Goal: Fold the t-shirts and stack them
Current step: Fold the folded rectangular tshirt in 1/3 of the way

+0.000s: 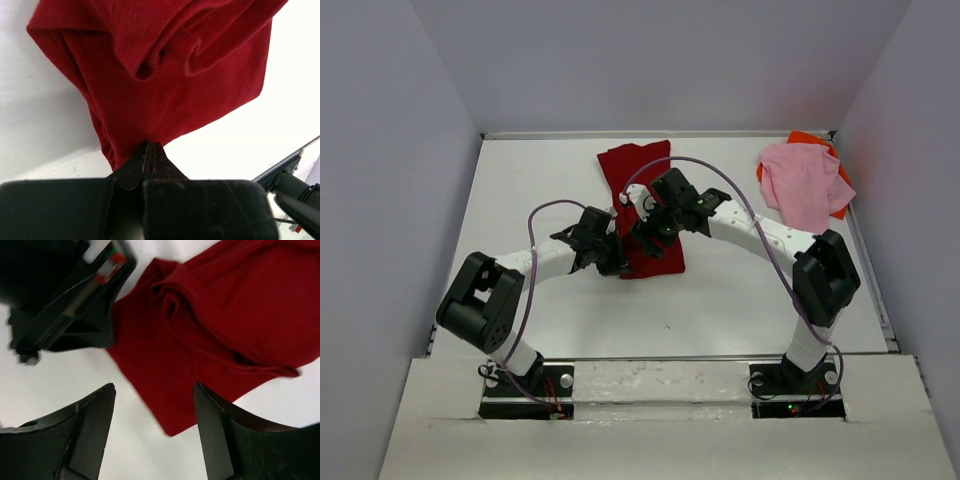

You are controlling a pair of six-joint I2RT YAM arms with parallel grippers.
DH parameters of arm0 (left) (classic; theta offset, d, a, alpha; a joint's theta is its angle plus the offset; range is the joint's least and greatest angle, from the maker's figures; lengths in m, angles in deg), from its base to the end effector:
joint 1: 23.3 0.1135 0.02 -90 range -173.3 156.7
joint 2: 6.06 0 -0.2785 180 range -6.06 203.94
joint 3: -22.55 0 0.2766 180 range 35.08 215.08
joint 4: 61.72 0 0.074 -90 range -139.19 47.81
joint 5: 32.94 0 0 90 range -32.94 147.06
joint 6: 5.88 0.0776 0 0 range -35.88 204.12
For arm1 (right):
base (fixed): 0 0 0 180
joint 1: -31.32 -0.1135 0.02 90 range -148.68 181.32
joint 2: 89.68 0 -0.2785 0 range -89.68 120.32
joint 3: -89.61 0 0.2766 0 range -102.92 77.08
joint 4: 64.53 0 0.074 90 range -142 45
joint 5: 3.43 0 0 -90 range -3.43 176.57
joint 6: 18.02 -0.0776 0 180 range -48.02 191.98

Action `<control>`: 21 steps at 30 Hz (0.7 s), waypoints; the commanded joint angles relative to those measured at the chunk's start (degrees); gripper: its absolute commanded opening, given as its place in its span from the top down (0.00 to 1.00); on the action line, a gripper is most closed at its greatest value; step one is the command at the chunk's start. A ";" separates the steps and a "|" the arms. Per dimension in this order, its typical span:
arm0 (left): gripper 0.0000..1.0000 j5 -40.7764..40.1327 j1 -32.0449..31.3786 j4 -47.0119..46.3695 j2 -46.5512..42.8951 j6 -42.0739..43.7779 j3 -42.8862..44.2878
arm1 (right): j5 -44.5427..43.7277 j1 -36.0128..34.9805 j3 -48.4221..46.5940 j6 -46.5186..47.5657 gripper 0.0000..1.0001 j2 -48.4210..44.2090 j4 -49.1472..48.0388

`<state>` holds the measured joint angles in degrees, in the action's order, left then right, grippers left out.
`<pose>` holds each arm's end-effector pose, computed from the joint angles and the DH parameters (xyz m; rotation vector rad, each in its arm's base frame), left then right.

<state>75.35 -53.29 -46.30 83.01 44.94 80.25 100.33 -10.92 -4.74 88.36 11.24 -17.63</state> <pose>0.2934 -0.1974 0.1403 -0.0422 2.5497 -0.9094 0.3107 0.3071 0.2353 -1.3267 2.1573 0.4845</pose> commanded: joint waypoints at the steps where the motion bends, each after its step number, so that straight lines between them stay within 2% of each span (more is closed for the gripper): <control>1: 1.00 1.14 0.20 0.44 -1.89 0.86 0.98 | 0.48 0.67 -6.50 13.04 0.30 3.39 -6.93; 5: 1.00 1.14 0.29 0.71 -3.38 0.77 -0.52 | -0.67 1.19 -6.77 17.27 0.30 3.84 -12.83; 10: 1.00 1.67 0.47 0.71 -4.87 0.42 -2.54 | 5.13 3.21 -7.22 21.23 0.31 5.16 -15.55; 21: 1.00 4.13 2.49 -0.34 -5.15 -1.69 -3.86 | 12.08 3.74 -3.79 19.48 0.33 6.30 -15.65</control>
<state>77.27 -52.05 -45.90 79.12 44.41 77.32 108.53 -7.01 -9.07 107.53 17.45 -30.35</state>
